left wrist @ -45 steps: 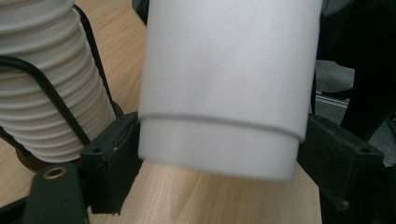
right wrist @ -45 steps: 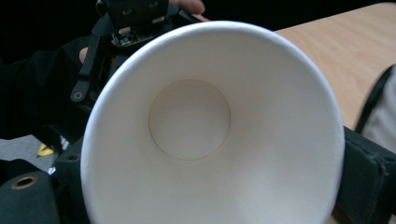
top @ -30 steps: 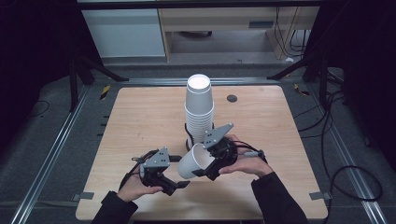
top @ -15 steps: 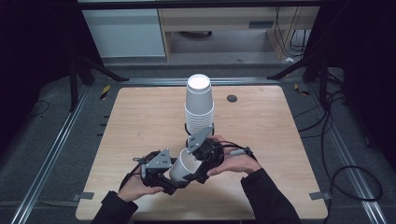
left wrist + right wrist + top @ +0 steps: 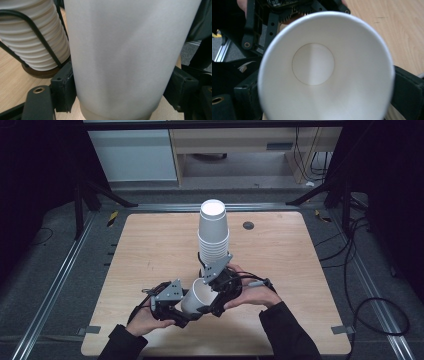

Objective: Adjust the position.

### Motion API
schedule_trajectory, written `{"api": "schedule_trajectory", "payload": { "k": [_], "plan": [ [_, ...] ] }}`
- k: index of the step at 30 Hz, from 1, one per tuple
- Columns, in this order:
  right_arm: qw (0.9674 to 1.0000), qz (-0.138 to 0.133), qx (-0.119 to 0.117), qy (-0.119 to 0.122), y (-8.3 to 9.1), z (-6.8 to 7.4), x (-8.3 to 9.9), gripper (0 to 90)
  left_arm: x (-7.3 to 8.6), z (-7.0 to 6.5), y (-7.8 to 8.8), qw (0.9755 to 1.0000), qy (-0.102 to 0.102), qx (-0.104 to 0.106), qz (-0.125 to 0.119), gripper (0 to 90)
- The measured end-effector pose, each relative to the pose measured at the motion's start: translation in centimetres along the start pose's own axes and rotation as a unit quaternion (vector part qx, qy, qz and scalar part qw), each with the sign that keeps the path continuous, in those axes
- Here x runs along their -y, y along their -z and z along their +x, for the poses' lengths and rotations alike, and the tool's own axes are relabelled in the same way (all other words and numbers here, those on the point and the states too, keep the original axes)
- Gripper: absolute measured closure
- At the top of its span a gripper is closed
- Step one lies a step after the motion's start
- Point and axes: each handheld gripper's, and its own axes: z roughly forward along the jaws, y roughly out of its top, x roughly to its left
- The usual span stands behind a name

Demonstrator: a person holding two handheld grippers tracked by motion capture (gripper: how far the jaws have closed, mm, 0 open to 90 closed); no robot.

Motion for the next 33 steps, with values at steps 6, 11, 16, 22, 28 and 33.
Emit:
{"api": "schedule_trajectory", "payload": {
  "k": [6, 11, 16, 22, 28, 33],
  "plan": [
    [0.9991, -0.035, 0.017, -0.016, 2.2, -0.1, 0.8, 3.5, 0.0, 0.2, 0.2, 1.0, 0.005, -0.002, -0.004, 22.9],
    [0.9959, -0.073, 0.036, -0.039, 4.1, 0.0, 2.4, 3.4, 0.1, 0.7, 0.8, 0.9994, 0.019, -0.007, -0.028, 22.7],
    [0.989, -0.121, 0.048, -0.07, 5.0, 0.0, 4.1, 3.4, 0.0, 0.7, 0.8, 0.9983, 0.027, -0.012, -0.05, 22.7],
    [0.9814, -0.157, 0.054, -0.096, 4.6, 0.2, 5.1, 3.4, -0.1, 0.7, 1.0, 0.9964, 0.038, -0.013, -0.075, 22.7],
    [0.9761, -0.184, 0.042, -0.107, 3.7, 0.2, 4.7, 3.5, -0.3, 0.6, 1.1, 0.9946, 0.043, -0.017, -0.093, 22.6],
    [0.9734, -0.197, 0.029, -0.114, 3.1, 0.0, 4.5, 3.6, -0.4, 0.4, 0.8, 0.9941, 0.043, -0.019, -0.097, 22.6]
  ]
}}
